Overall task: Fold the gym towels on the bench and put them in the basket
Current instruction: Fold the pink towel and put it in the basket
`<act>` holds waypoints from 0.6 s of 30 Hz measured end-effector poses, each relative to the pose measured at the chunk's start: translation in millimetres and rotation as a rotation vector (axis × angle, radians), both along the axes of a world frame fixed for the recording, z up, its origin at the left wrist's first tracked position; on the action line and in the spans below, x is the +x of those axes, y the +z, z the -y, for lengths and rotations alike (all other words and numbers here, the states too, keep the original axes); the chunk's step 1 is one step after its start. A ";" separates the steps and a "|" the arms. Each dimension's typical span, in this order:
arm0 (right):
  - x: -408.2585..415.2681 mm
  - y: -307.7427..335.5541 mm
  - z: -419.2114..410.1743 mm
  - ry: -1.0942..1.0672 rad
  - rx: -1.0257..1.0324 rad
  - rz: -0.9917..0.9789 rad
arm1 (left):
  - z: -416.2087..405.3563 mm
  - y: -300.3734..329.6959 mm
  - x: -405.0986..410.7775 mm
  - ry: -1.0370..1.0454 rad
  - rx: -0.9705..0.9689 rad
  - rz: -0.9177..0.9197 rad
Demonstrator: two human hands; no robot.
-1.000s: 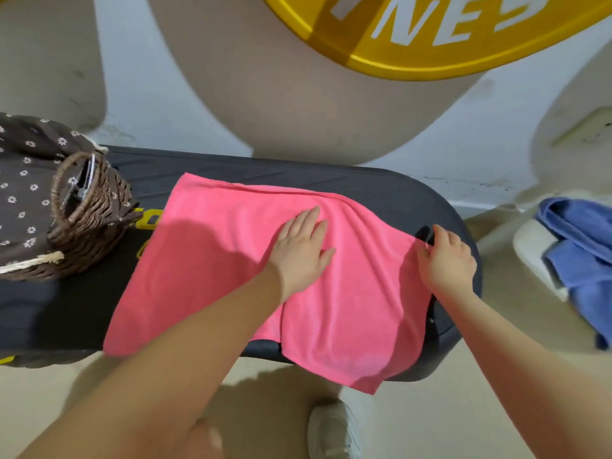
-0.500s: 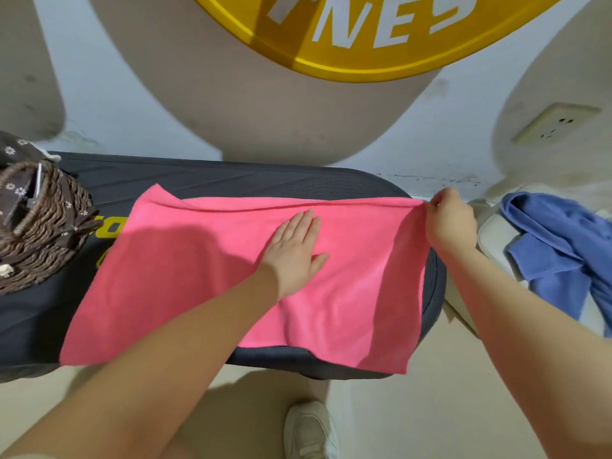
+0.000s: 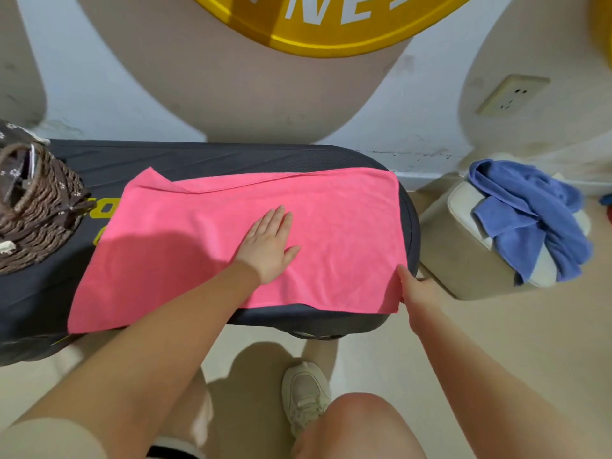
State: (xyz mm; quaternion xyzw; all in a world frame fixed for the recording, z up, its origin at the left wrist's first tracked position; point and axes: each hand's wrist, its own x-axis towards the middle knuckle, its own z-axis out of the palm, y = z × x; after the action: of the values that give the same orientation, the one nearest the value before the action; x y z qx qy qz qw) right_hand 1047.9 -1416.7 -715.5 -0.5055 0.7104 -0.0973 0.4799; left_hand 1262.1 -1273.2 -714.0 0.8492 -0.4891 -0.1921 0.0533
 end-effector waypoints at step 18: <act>68.5 39.2 -42.1 0.618 -0.557 -0.242 | -58.0 9.3 16.4 0.189 -0.014 -0.024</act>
State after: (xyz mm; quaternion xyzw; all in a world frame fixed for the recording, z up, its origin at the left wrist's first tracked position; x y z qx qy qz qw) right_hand 1116.4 -1374.6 -676.3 -0.8123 0.5235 -0.0772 0.2451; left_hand 1278.5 -1215.2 -704.6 0.8888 -0.4073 -0.1929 0.0829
